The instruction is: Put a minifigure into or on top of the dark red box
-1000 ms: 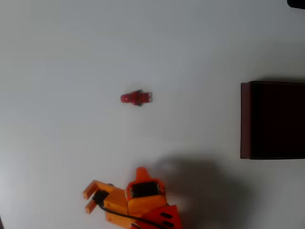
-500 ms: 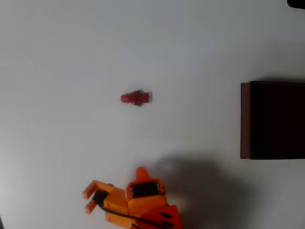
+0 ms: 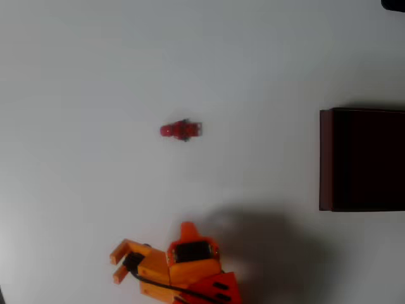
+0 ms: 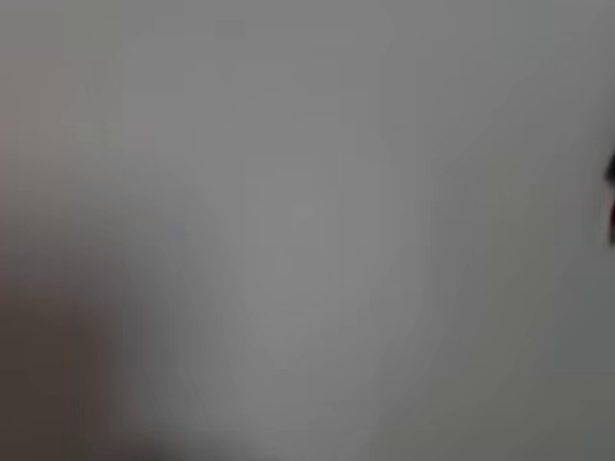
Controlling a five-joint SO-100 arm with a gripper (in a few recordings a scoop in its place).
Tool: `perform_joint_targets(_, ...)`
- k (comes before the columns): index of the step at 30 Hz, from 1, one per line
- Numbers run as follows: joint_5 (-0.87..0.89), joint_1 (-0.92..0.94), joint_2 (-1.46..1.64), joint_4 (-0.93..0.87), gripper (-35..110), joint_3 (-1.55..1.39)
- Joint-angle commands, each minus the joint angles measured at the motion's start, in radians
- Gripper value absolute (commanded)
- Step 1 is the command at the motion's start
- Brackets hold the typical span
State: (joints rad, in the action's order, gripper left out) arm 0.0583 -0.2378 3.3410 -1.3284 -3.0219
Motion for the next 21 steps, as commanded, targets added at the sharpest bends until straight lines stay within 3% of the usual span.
perform_joint_targets(1,0.011,-0.012,0.005,-0.017,0,0.017)
perform_joint_targets(21,0.011,-0.012,0.005,-0.017,0,0.017)
